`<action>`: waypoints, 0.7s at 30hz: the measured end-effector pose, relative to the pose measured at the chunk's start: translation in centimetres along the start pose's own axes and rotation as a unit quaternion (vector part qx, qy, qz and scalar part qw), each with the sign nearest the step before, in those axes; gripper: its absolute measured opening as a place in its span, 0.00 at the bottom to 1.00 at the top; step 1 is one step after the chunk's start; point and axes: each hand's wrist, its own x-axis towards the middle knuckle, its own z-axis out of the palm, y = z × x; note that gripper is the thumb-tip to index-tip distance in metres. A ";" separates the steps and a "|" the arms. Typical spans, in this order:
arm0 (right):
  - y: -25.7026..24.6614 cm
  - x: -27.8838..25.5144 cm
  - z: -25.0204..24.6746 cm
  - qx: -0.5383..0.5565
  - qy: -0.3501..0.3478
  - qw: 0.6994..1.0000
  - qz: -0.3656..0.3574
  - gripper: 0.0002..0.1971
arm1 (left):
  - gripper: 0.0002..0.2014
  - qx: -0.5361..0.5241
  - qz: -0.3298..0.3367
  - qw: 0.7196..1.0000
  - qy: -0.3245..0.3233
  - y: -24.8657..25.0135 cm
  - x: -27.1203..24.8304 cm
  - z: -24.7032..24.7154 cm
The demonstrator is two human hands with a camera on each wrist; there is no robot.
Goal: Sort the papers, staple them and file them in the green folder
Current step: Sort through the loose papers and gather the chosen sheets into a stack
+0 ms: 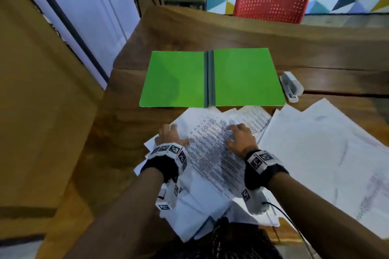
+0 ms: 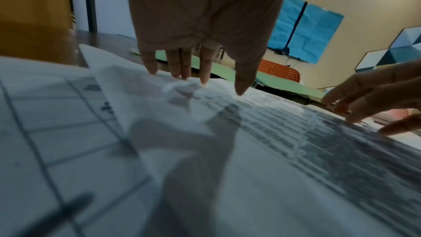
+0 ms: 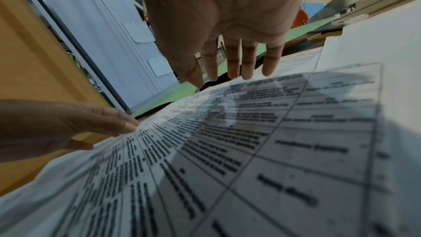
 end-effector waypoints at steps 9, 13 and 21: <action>-1.3 0.8 1.6 -0.021 -0.053 0.994 0.096 0.46 | 0.28 -0.009 0.002 0.999 0.041 -1.3 1.3 -0.8; -1.7 1.0 1.7 -0.011 -0.072 0.990 0.123 0.33 | 0.12 -0.172 0.074 0.977 0.106 -1.6 1.5 -0.3; -1.1 -1.3 -1.9 0.149 0.063 0.986 0.032 0.14 | 0.08 -0.286 0.045 0.951 0.104 -2.5 2.4 -1.8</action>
